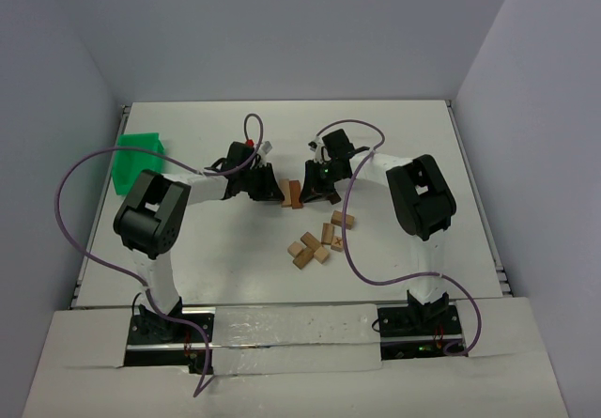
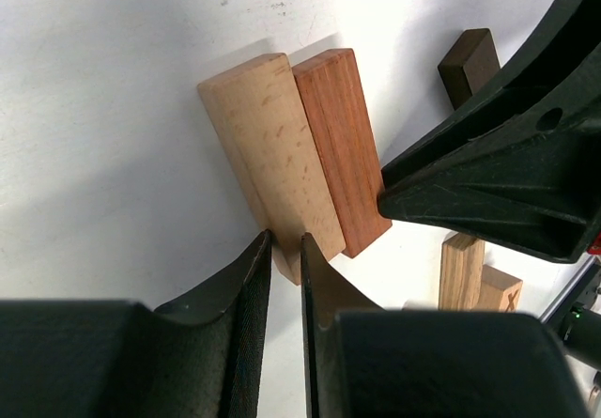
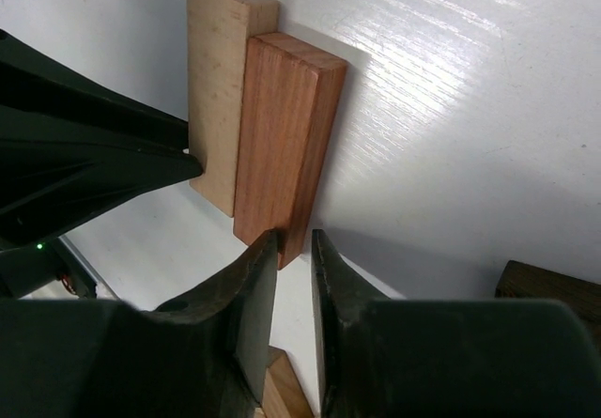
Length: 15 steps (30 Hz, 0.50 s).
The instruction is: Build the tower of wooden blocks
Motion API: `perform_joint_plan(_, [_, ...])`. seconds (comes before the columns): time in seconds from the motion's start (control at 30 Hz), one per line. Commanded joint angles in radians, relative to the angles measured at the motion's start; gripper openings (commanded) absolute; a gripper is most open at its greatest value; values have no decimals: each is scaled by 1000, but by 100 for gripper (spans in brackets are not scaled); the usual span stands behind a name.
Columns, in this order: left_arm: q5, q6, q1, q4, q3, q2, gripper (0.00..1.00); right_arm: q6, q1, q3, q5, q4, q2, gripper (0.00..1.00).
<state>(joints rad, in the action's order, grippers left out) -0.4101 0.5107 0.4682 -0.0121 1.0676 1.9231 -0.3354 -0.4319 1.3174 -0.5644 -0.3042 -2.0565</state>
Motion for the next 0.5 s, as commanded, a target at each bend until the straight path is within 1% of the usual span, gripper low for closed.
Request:
perform_joint_plan(0.0, [40, -50, 32, 123, -47, 19, 31, 65, -8, -33, 151, -73, -79, 34])
perform_joint_plan(0.07, [31, -54, 32, 129, -41, 18, 37, 67, -8, -43, 137, -64, -65, 45])
perform_joint_plan(0.17, [22, -58, 30, 136, -32, 16, 44, 68, -9, -47, 124, -59, -55, 51])
perform_joint_plan(0.23, [19, -60, 27, 141, -26, 14, 46, 67, -8, -47, 119, -58, -51, 53])
perform_joint_plan(0.47, [18, -77, 18, 150, -29, -14, 45, 69, -8, -53, 109, -52, -36, 53])
